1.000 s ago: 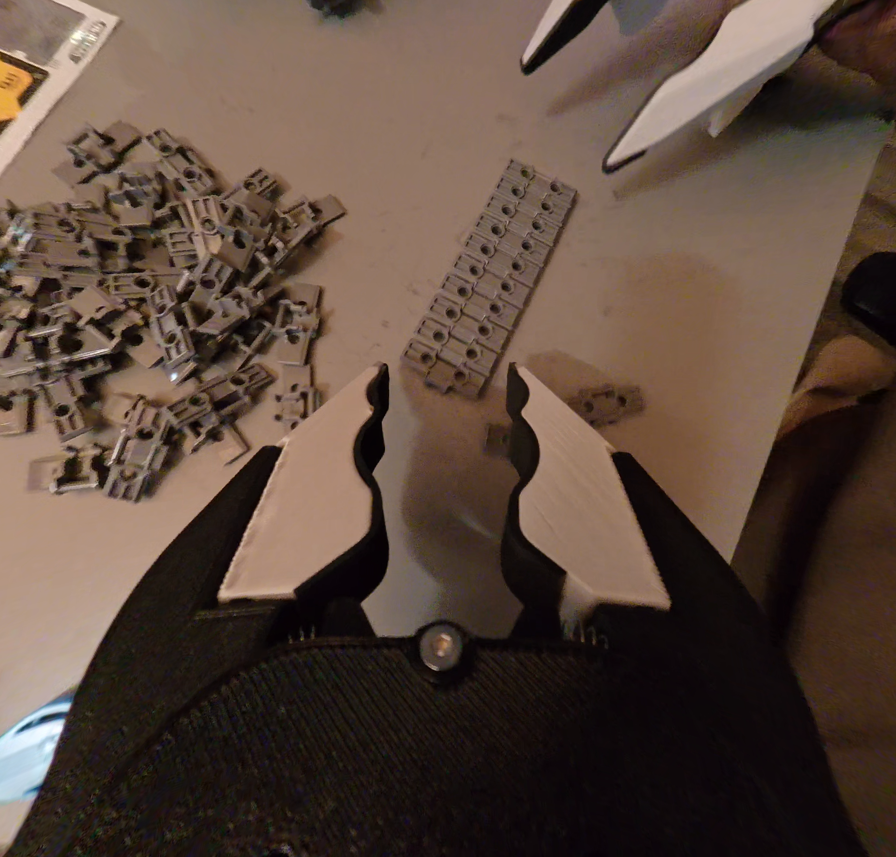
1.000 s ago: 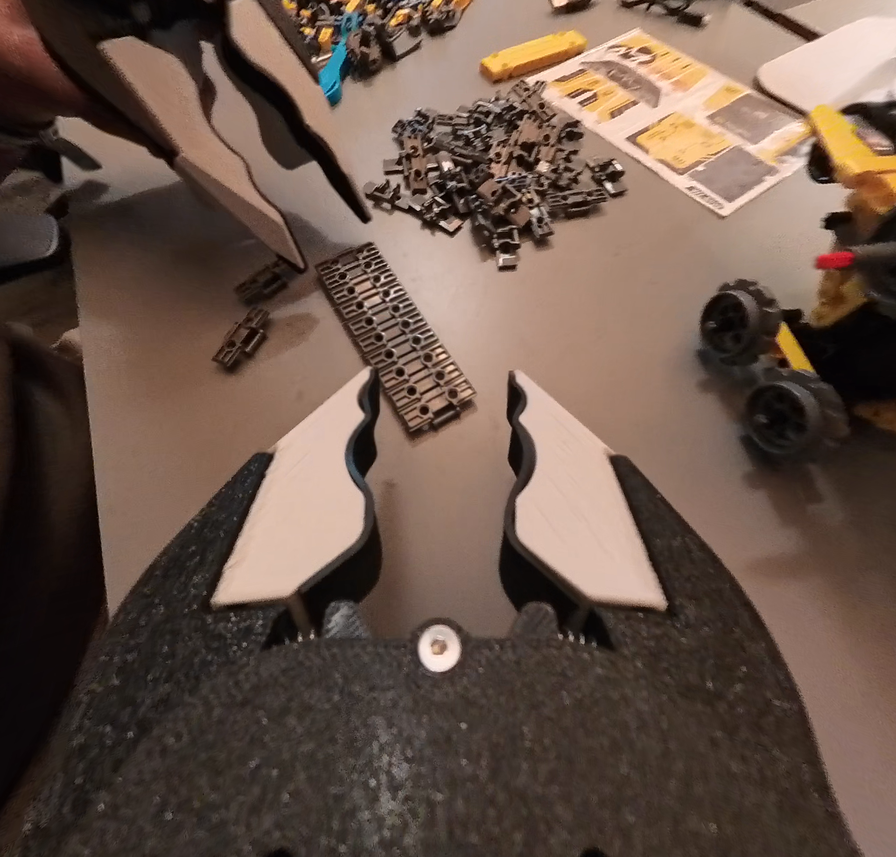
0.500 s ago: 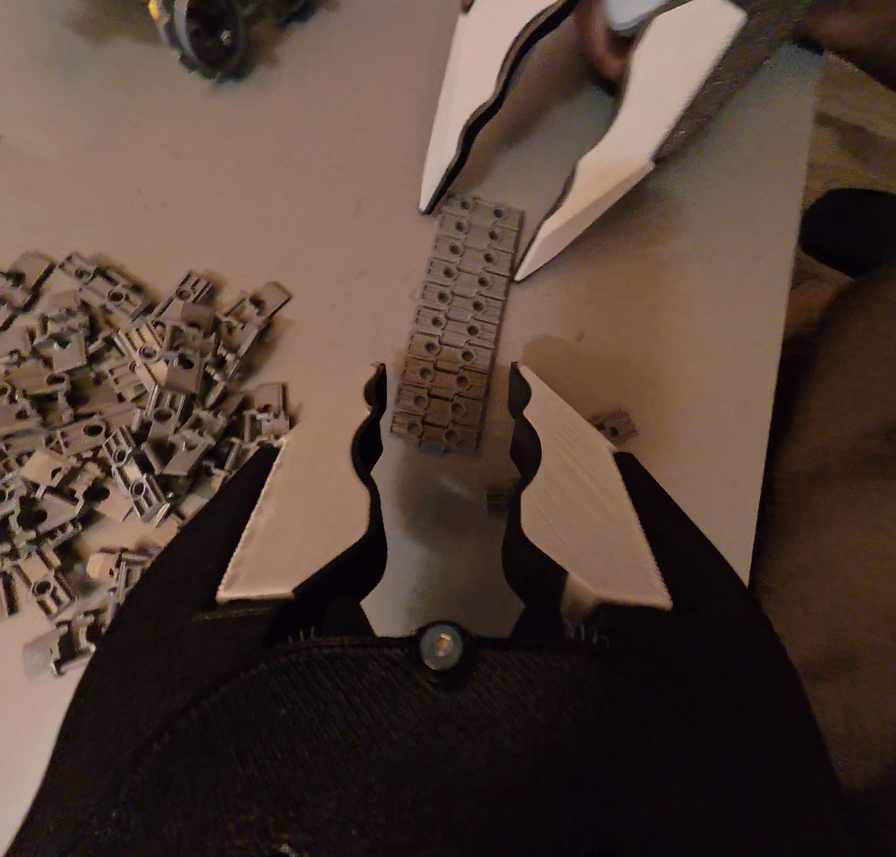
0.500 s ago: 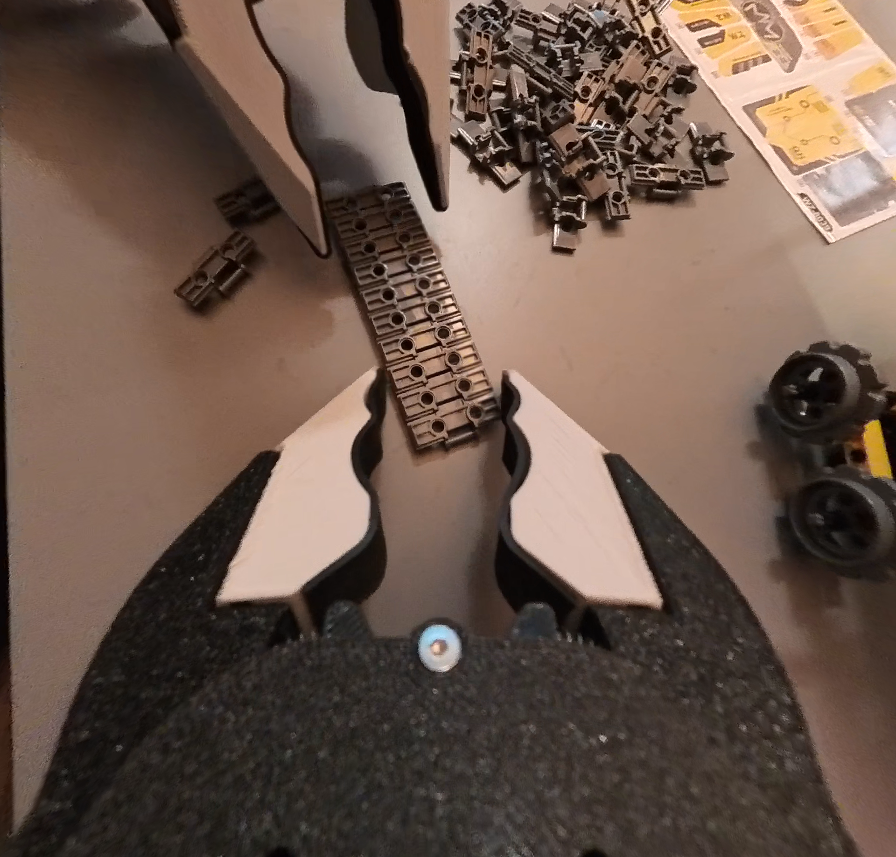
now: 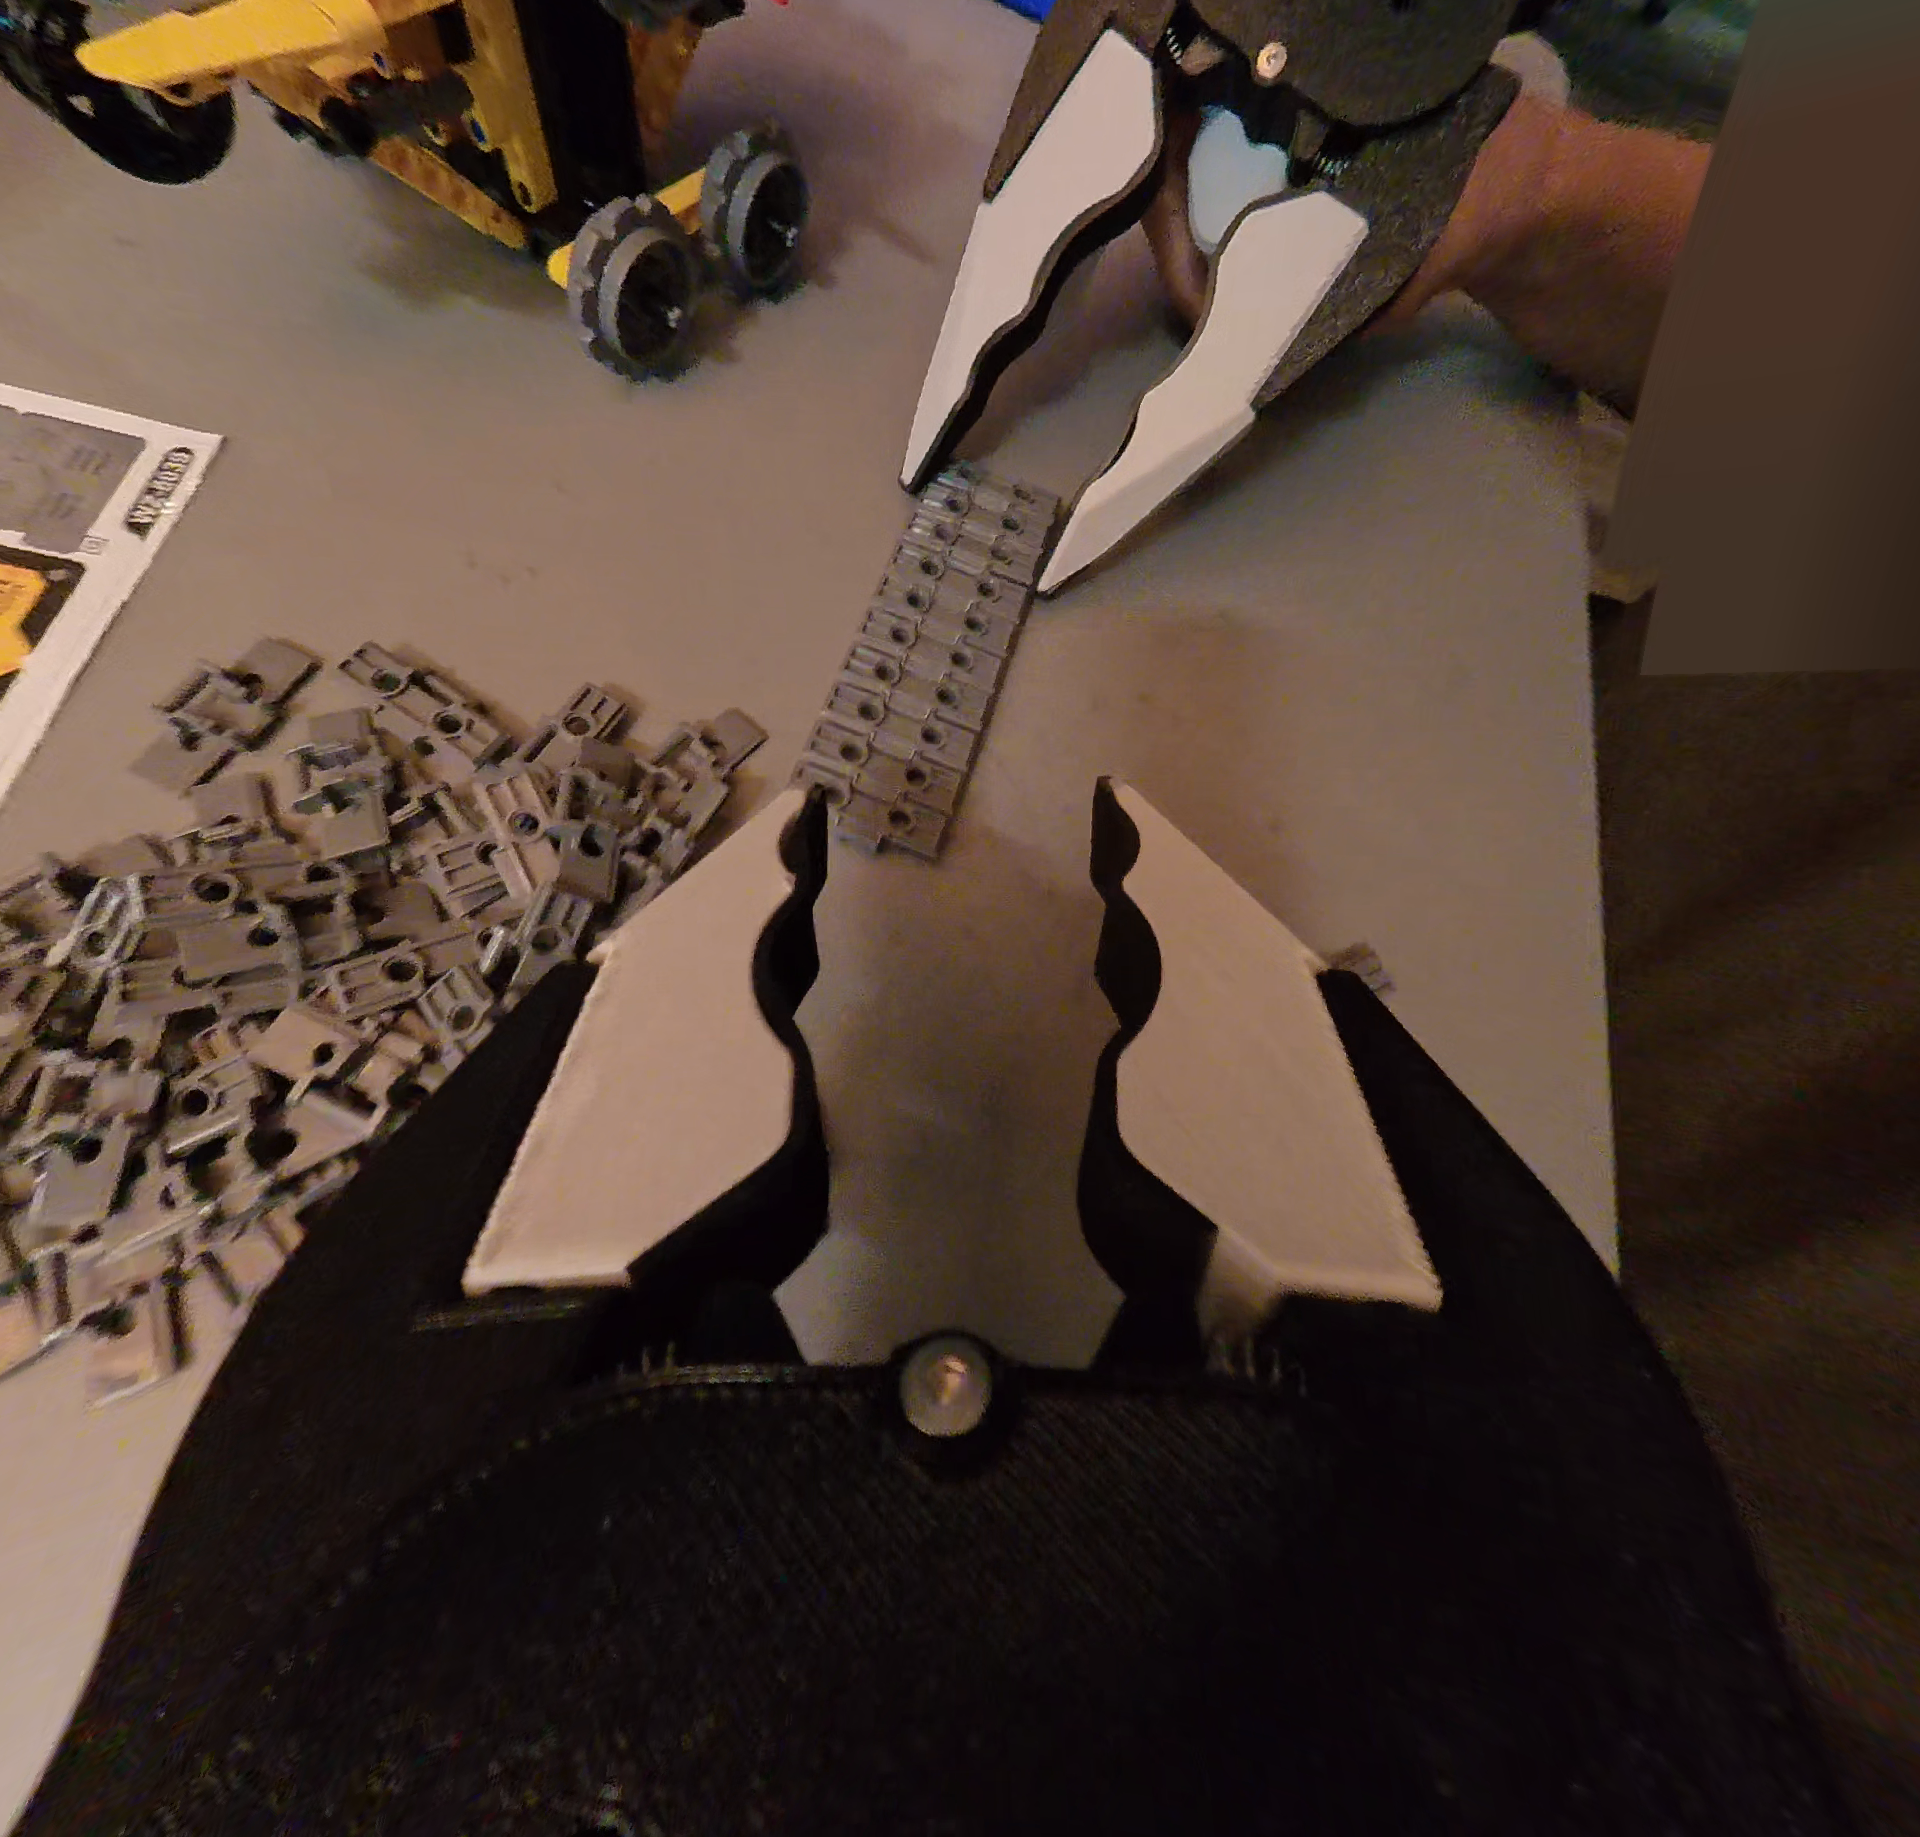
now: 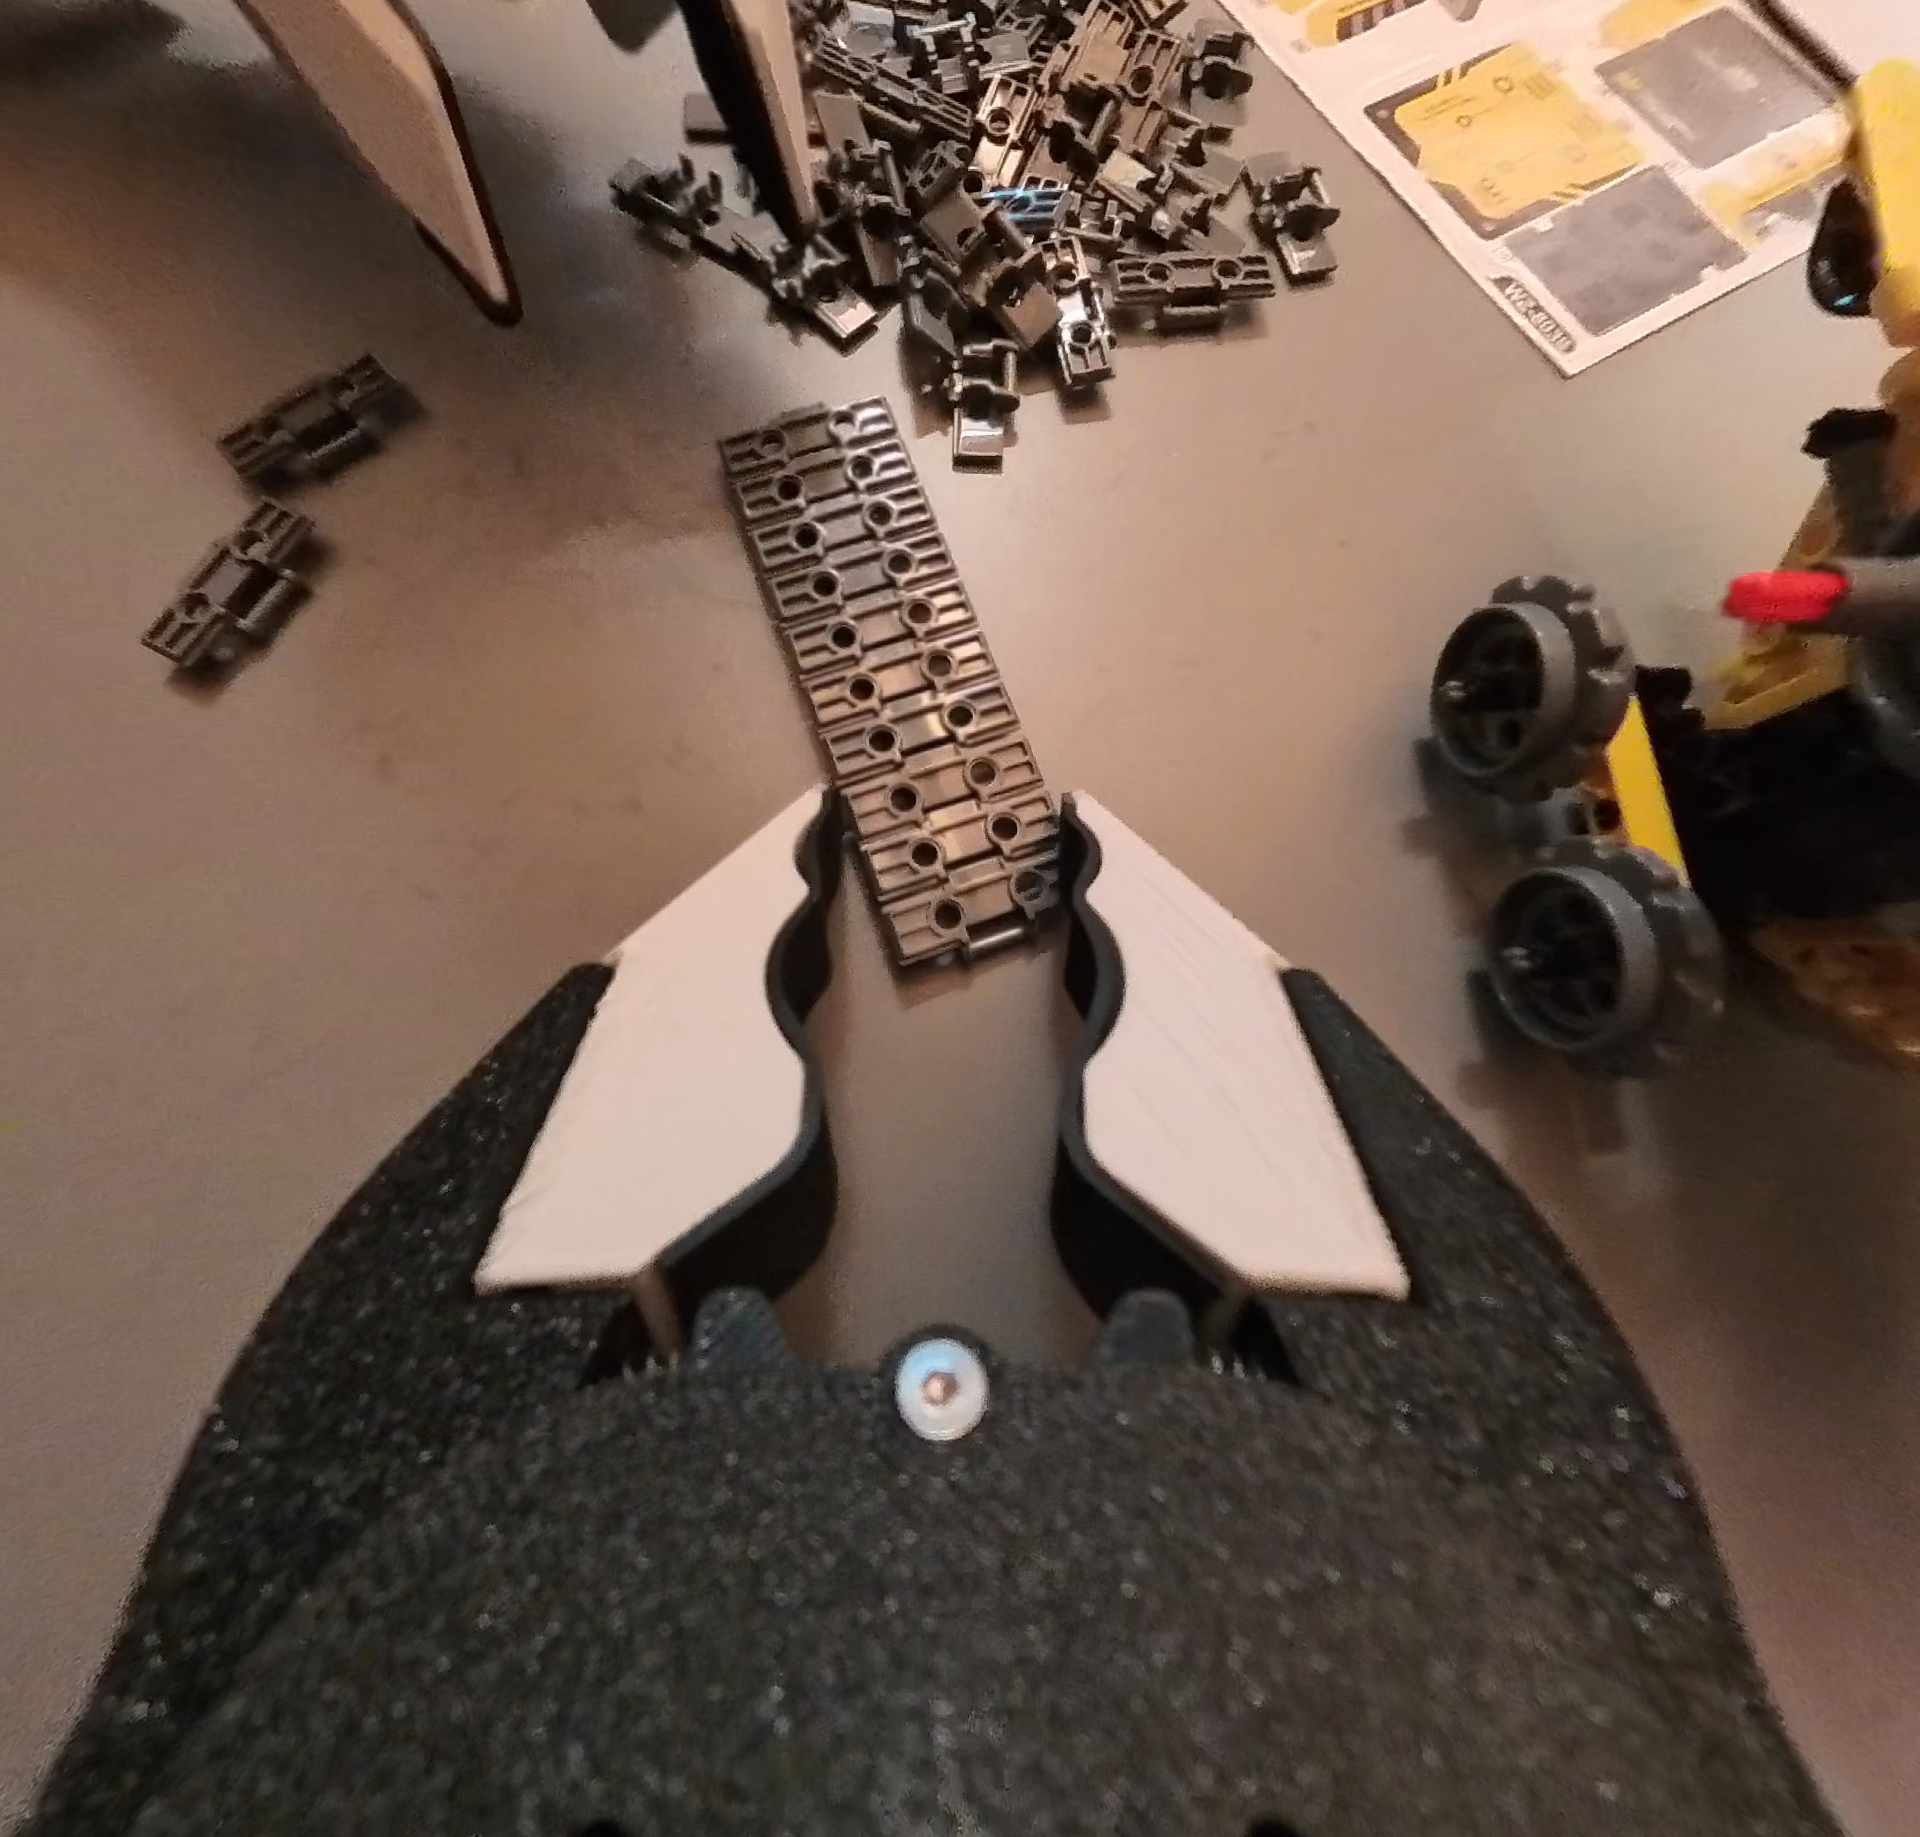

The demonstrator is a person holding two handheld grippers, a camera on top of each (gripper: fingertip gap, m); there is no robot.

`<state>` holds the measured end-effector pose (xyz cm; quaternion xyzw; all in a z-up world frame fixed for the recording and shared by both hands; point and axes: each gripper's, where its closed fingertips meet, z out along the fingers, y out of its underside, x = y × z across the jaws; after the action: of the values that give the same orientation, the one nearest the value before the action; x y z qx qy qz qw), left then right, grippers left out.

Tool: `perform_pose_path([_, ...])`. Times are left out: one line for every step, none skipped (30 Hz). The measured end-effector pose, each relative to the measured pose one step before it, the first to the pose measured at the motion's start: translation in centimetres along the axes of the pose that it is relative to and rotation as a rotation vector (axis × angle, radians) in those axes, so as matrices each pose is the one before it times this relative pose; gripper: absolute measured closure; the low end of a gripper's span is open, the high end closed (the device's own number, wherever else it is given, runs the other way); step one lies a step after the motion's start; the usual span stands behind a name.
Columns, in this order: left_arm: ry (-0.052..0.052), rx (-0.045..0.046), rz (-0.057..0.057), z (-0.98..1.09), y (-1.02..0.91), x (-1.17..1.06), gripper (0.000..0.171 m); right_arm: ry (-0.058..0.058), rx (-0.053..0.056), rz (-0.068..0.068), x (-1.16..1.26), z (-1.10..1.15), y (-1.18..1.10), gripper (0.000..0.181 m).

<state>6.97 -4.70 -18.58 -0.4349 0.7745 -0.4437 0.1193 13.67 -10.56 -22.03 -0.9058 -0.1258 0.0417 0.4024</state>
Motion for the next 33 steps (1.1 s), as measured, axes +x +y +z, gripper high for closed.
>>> perform_pose_path([-0.0277, -0.002, 0.0168, -0.306, 0.124, -0.133, 0.122, 0.0039, 0.0024, -0.0174, -0.002, -0.006, 0.006, 0.14])
perform_pose_path([-0.0278, -0.00087, 0.016, -0.32, 0.039, -0.122, 0.122, 0.0058, -0.0014, -0.0152, 0.013, -0.01, 0.008, 0.14])
perform_pose_path([-0.0225, 0.00331, 0.0153, -0.334, -0.061, -0.052, 0.122, 0.0095, -0.0013, -0.0134, 0.023, 0.001, 0.005, 0.14])
perform_pose_path([-0.0186, 0.00781, 0.012, -0.374, -0.119, 0.026, 0.122, 0.0117, -0.0005, -0.0126, 0.026, 0.007, -0.001, 0.139])
perform_pose_path([-0.0154, 0.0117, 0.007, -0.424, -0.175, 0.118, 0.122, 0.0103, 0.0005, -0.0125, -0.007, -0.011, 0.015, 0.137])
perform_pose_path([-0.0103, 0.01905, 0.009, -0.466, -0.196, 0.216, 0.121, 0.0111, 0.0031, -0.0102, 0.013, -0.065, 0.003, 0.137])
perform_pose_path([-0.0117, 0.02471, 0.0107, -0.462, -0.116, 0.168, 0.122, 0.0079, 0.0075, -0.0065, 0.001, -0.091, -0.069, 0.137])
perform_pose_path([-0.0171, 0.02804, 0.0055, -0.418, 0.002, -0.031, 0.122, 0.0035, 0.0103, -0.0041, -0.028, -0.106, -0.113, 0.137])
perform_pose_path([-0.0142, 0.028, -0.0047, -0.329, 0.147, -0.131, 0.122, 0.0017, 0.0082, -0.0009, -0.008, -0.092, -0.085, 0.137])
perform_pose_path([-0.0088, 0.02466, -0.0177, -0.248, 0.242, -0.166, 0.123, -0.0019, 0.005, 0.0026, -0.042, -0.054, -0.047, 0.137])
perform_pose_path([-0.0117, 0.01777, -0.036, -0.195, 0.265, -0.289, 0.123, -0.0008, 0.0008, 0.0036, 0.007, -0.008, 0.009, 0.137])
perform_pose_path([0.0009, 0.01579, -0.0406, -0.169, 0.139, -0.164, 0.124, 0.0, -0.0022, 0.0015, 0.017, 0.025, 0.028, 0.137])
perform_pose_path([0.0136, 0.01959, -0.0305, -0.171, -0.089, -0.003, 0.124, -0.0014, -0.0048, 0.0011, 0.004, 0.048, 0.069, 0.137])
perform_pose_path([0.0137, 0.02148, -0.0191, -0.173, -0.253, -0.021, 0.125, -0.0056, -0.0058, 0.0004, -0.037, 0.068, 0.087, 0.136])
perform_pose_path([0.0045, 0.02044, -0.0105, -0.163, -0.338, -0.155, 0.125, -0.0059, -0.0042, 0.0005, -0.037, 0.036, 0.063, 0.135])
perform_pose_path([-0.0024, 0.01728, -0.0048, -0.139, -0.314, -0.247, 0.125, -0.0049, -0.0008, 0.001, -0.043, 0.012, 0.014, 0.135])
perform_pose_path([-0.0022, 0.01137, -0.0018, -0.072, -0.196, -0.234, 0.125, -0.002, 0.001, 0.0011, 0.001, -0.012, -0.005, 0.135])
perform_pose_path([-0.0019, 0.00455, -0.0027, -0.029, -0.065, -0.192, 0.125, -0.0001, -0.0006, 0.0009, 0.027, -0.017, 0.026, 0.135])
perform_pose_path([-0.0009, 0.00178, -0.0035, 0.01, 0.017, -0.113, 0.125, -0.0024, -0.0023, -0.0006, -0.013, 0.001, 0.06, 0.134])
perform_pose_path([0.0024, 0.00081, -0.0017, 0.037, 0.058, 0.017, 0.125, 0.0017, -0.0053, -0.0008, 0.052, -0.002, 0.126, 0.135])
perform_pose_path([0.0021, -0.00173, 0.0009, 0.054, 0.092, 0.055, 0.125, 0.0029, -0.0091, -0.0003, 0.072, -0.003, 0.198, 0.135])
perform_pose_path([-0.0007, -0.00533, 0.0036, 0.077, 0.124, 0.049, 0.126, -0.0013, -0.0042, 0.0008, 0.022, -0.019, 0.125, 0.136])
perform_pose_path([-0.0026, -0.00822, 0.0067, 0.094, 0.145, 0.036, 0.127, -0.0055, 0.0013, 0.0001, -0.067, -0.053, 0.027, 0.137])
perform_pose_path([-0.0051, -0.00994, 0.0088, 0.081, 0.151, 0.021, 0.128, -0.0013, -0.0017, -0.0012, -0.026, -0.035, 0.07, 0.139])
perform_pose_path([-0.0057, -0.00952, 0.0104, 0.087, 0.113, 0.034, 0.128, -0.0007, -0.0002, -0.0019, -0.015, -0.022, 0.019, 0.139])
perform_pose_path([-0.0036, -0.00771, 0.0107, 0.076, 0.065, 0.085, 0.127, -0.0035, -0.0003, -0.0024, -0.071, 0.011, 0.0, 0.14])
perform_pose_path([-0.0005, -0.0058, 0.0103, 0.082, 0.03, 0.146, 0.127, -0.0007, 0.0003, -0.0011, -0.014, -0.004, -0.001, 0.141])
perform_pose_path([0.002, -0.00298, 0.0094, 0.094, 0.014, 0.193, 0.127, -0.0007, 0.0003, -0.0006, -0.009, -0.005, 0.002, 0.141])
perform_pose_path([0.0031, -0.00383, 0.0075, 0.106, 0.054, 0.181, 0.127, -0.0018, 0.0005, -0.0016, -0.035, -0.001, -0.006, 0.141])
perform_pose_path([0.0022, -0.00736, 0.0063, 0.107, 0.119, 0.141, 0.127, -0.004, 0.0007, -0.0033, -0.078, -0.003, -0.009, 0.141])
perform_pose_path([-0.0007, -0.00824, 0.0064, 0.071, 0.14, 0.082, 0.127, -0.0072, 0.0009, -0.0049, -0.143, -0.005, -0.014, 0.141])
perform_pose_path([-0.0045, -0.00476, 0.0066, 0.025, 0.088, 0.022, 0.127, -0.0042, 0.0007, -0.0045, -0.093, -0.007, -0.009, 0.142])
perform_pose_path([-0.0055, 0.00154, 0.0058, -0.019, -0.027, 0.003, 0.127, -0.0055, 0.0011, -0.0055, -0.117, -0.01, -0.011, 0.142])
